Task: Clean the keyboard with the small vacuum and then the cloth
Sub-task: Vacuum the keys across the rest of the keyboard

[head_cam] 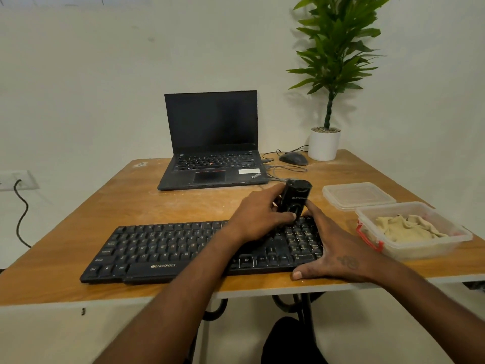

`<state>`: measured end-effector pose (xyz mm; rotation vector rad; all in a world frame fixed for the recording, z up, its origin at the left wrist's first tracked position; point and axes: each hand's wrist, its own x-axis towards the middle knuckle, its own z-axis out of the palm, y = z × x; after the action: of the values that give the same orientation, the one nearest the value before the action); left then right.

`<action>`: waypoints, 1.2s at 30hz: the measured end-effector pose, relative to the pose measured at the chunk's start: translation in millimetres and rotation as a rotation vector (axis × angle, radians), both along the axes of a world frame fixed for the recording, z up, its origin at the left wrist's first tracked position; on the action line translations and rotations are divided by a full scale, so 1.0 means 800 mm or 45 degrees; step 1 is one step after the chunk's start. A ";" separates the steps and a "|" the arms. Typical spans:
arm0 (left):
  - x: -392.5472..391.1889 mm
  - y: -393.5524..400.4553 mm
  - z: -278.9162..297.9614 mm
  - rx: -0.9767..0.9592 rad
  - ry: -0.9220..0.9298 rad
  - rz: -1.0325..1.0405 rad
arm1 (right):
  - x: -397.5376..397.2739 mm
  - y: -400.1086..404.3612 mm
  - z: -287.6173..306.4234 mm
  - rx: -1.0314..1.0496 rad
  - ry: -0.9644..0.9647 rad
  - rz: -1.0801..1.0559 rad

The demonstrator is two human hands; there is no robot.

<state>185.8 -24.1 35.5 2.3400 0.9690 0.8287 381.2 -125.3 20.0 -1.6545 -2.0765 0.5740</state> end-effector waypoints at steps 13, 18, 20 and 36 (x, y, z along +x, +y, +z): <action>-0.033 0.009 0.000 -0.043 -0.020 0.047 | -0.001 0.000 -0.001 -0.038 0.015 -0.018; 0.016 0.004 -0.002 -0.024 -0.059 -0.009 | 0.001 -0.001 0.004 -0.079 0.113 0.020; 0.016 0.007 -0.003 -0.050 -0.070 -0.018 | 0.006 -0.005 0.003 -0.095 0.155 -0.016; 0.047 0.005 0.002 -0.052 -0.034 -0.049 | 0.027 -0.003 -0.001 -0.215 0.356 -0.029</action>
<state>223.1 -19.8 37.2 2.3002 0.9179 0.8157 402.6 -127.8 19.4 -1.5808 -1.8473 0.9382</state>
